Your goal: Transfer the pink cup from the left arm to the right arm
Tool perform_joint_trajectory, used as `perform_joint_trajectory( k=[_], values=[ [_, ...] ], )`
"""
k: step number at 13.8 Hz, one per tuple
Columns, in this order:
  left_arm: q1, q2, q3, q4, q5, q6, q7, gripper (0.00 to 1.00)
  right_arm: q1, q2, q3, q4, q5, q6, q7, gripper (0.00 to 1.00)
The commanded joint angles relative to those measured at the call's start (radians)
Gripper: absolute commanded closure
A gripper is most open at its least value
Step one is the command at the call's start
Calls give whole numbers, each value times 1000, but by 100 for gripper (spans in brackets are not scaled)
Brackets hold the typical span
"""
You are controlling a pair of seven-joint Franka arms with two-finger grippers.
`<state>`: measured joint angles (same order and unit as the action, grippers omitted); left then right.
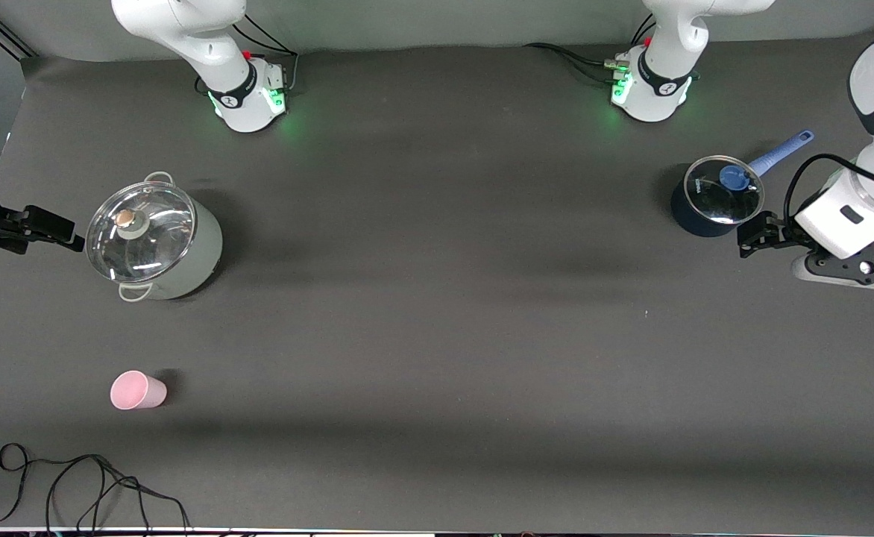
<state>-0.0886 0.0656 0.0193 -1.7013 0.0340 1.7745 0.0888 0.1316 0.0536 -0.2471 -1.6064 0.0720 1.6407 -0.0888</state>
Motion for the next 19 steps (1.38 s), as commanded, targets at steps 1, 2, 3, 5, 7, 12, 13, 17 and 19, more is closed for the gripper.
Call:
perform_joint_trajectory(
  k=[1,2,3,5,7,12,13,17,19],
  values=[
    [1,-4,2,-9,-9,52,19,0,-64,-21,37,-12,-5,13,24,0],
    [0,3,2,-3,-9,69,25,0,-108,-26,82,-13,-3,13,40,0],
    [-5,6,2,8,-9,72,25,0,-137,-26,122,-12,-5,13,58,0],
    [-8,6,2,23,-9,65,28,0,-162,-32,156,-17,-9,11,75,0],
    [-10,6,2,38,-9,57,43,0,-191,-34,193,-17,-9,10,98,0],
    [-16,14,-24,92,-9,-40,28,0,-188,-49,209,-20,-11,-1,133,0],
    [-17,14,-25,91,-8,-40,28,0,-184,-51,209,-21,-17,-2,129,0],
    [-16,14,-25,88,-9,-40,37,0,-178,-57,221,-18,-86,-30,126,0],
    [-13,14,-24,88,-9,-41,40,0,-179,-60,223,-18,-87,-48,83,0]
  ],
)
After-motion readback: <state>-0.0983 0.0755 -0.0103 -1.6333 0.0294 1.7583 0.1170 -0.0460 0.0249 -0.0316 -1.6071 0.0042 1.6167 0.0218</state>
